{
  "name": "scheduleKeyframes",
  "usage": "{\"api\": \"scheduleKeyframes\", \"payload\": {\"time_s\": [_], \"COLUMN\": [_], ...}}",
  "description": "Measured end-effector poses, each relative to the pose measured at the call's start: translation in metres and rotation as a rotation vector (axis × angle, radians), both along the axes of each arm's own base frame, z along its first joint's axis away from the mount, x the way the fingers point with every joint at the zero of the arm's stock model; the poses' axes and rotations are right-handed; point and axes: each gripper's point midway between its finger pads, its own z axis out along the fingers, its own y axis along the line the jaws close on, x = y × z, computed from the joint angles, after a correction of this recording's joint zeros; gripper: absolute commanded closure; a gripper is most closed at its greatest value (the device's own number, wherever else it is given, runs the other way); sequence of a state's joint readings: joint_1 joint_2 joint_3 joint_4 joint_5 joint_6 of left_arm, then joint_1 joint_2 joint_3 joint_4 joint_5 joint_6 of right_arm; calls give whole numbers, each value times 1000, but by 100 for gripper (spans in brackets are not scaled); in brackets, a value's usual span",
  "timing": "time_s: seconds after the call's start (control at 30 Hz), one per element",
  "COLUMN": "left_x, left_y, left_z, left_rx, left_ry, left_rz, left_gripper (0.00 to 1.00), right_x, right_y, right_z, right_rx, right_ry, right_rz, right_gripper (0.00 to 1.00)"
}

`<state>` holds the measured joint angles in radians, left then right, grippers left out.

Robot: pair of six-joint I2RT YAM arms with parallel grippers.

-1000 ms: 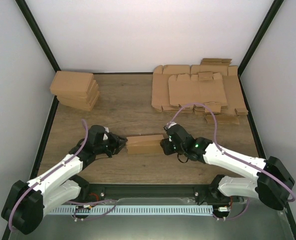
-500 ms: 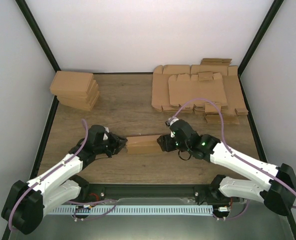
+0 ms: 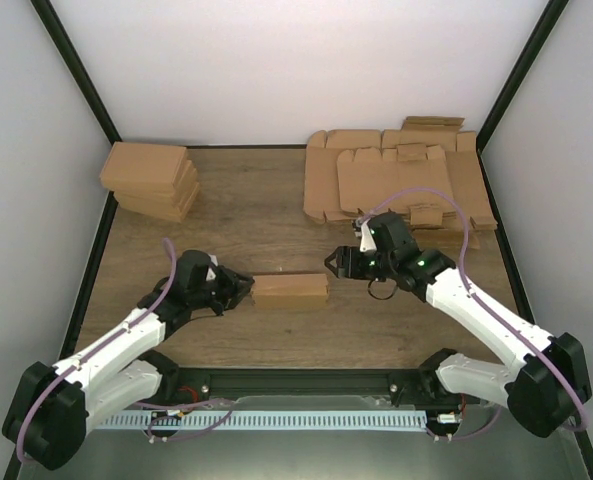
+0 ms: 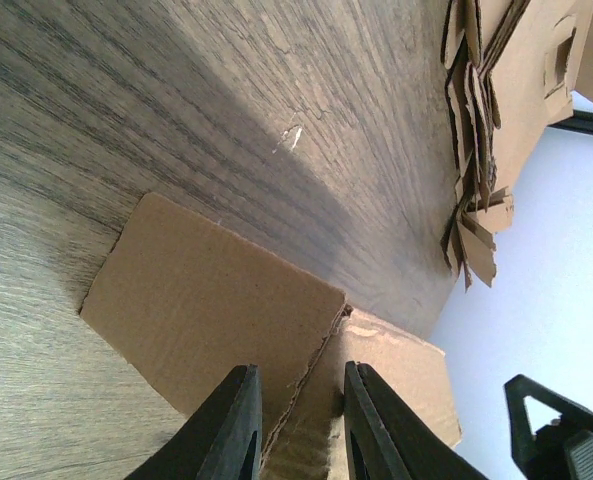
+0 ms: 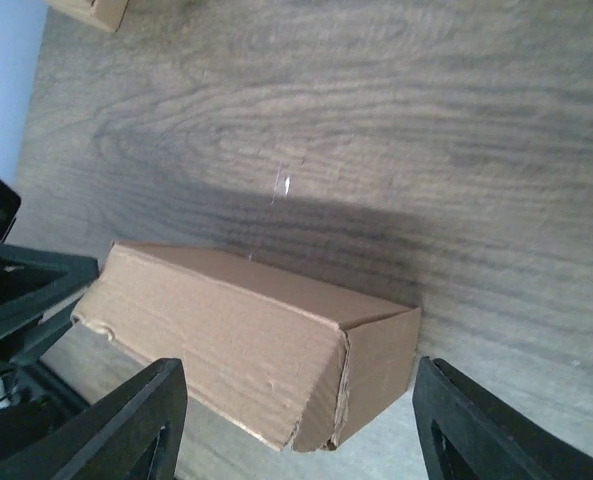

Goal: Fold the paper box

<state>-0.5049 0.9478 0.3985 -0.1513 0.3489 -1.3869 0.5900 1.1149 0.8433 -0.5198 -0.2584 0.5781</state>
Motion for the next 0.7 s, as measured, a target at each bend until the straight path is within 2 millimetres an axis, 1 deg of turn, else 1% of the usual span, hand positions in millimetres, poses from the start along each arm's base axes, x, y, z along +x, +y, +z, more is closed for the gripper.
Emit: {"api": "scheduleKeyframes", "payload": {"time_s": [0.07,0.13,0.17,0.23,0.33,0.47,0.67,0.7], "left_x": [0,0,0,0,0,0,0,0], "left_y": [0,0,0,0,1,1,1,1], "left_z": [0,0,0,0,0,0,0,0], "left_rx": [1,1,1,2,3,3,3,3], "left_ry": [-1,-1,-1,-2,-2,-2,-2,-2], "left_rz": [1,1,2,3,3,3,3,3], "left_gripper": [74,74,74,74,74,74,74,74], "right_x": [-4,-9,-10,-10,-7,-7,-11,-12], "right_y": [0,0,-1,-3,-4,-2,2,2], "right_z": [-6,-13,-16,-17,-13,-11,-16,-18], "right_rx": [34,61,73,94,128,157,194,200], "right_ry": [39,80,99,123,134,151,185,192], "right_rz": [11,22,19,9,-7,-14,-11,-11], "right_gripper": [33,24,23,23,25,28,35,37]}}
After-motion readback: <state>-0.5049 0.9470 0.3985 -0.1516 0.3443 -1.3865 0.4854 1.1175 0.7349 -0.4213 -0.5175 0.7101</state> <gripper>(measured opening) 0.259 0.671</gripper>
